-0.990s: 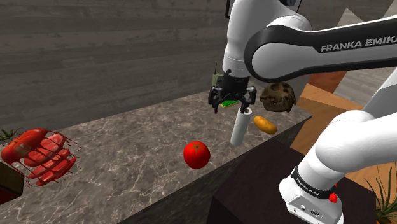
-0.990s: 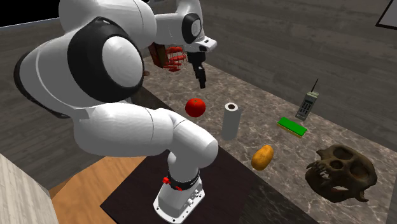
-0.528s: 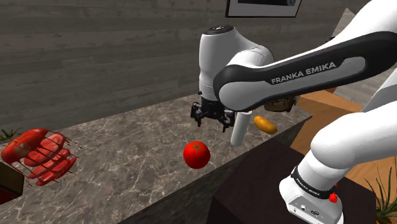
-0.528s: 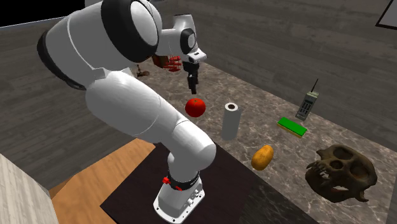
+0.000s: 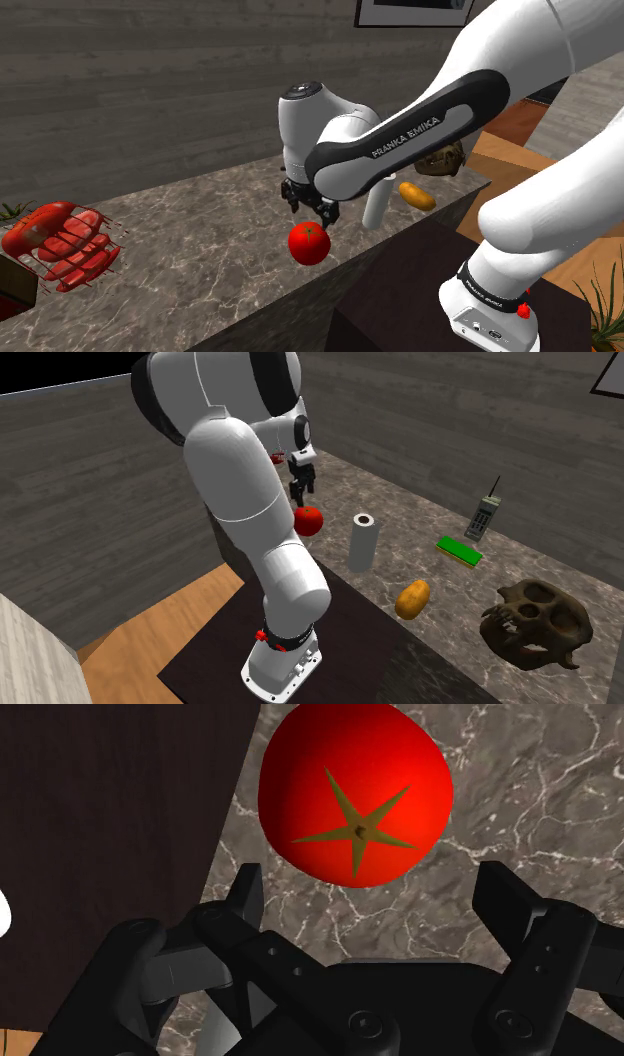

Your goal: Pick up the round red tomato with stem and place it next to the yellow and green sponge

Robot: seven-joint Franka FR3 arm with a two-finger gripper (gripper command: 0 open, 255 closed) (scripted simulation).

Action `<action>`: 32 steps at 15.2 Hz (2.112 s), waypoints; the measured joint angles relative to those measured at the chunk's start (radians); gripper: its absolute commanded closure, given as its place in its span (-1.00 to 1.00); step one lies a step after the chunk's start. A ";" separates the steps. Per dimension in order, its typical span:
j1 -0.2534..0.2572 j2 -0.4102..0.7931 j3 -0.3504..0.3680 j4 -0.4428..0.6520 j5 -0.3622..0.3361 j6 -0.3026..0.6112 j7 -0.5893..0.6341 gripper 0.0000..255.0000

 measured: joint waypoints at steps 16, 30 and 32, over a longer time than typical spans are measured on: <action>-0.096 0.128 0.091 -0.027 -0.142 0.103 0.118 1.00; -0.021 0.016 0.016 0.001 -0.014 0.013 0.015 1.00; 0.001 -0.016 -0.011 0.009 0.016 -0.017 -0.012 1.00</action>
